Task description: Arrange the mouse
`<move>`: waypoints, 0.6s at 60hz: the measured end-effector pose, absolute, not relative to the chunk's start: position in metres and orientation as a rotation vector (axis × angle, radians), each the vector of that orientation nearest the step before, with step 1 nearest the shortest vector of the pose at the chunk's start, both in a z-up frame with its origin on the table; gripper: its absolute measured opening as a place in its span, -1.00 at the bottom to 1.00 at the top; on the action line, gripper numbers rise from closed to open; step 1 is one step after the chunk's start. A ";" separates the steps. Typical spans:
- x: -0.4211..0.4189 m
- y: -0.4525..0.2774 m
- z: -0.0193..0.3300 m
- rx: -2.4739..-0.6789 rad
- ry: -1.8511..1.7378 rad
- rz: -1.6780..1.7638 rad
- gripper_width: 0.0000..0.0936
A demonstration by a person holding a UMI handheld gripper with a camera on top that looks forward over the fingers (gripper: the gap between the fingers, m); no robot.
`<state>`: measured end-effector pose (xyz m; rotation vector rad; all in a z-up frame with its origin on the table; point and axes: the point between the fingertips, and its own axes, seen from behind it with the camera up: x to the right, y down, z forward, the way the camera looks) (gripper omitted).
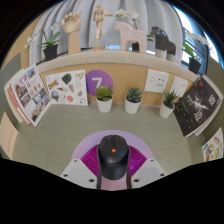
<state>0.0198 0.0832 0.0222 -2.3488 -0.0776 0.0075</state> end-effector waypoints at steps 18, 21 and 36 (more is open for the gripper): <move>0.022 0.071 -0.012 -2.407 -0.042 0.011 0.02; 0.020 0.068 -0.014 -2.435 -0.034 0.029 0.09; 0.030 0.057 0.072 -2.341 0.049 -0.007 0.69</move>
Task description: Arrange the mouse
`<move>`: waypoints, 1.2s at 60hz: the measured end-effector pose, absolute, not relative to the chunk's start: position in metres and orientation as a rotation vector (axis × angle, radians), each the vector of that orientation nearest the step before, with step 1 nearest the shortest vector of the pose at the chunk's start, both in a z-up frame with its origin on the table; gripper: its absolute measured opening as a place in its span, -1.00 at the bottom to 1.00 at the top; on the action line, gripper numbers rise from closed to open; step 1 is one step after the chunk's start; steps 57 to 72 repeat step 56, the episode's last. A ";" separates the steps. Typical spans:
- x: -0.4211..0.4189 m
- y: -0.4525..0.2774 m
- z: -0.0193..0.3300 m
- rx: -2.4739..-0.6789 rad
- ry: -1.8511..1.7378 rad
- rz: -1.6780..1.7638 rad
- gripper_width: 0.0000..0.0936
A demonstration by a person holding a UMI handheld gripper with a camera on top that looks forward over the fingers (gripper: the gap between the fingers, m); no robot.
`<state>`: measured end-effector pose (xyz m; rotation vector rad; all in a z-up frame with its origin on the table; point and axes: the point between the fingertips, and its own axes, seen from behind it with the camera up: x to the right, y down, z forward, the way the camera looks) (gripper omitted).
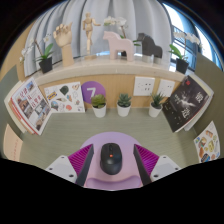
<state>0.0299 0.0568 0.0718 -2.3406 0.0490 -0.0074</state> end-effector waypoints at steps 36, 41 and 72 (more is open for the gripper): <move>-0.006 -0.109 0.272 -2.150 0.039 0.047 0.72; -0.005 -0.134 0.277 -2.144 0.026 0.056 0.72; -0.002 -0.209 0.285 -2.114 0.020 0.070 0.71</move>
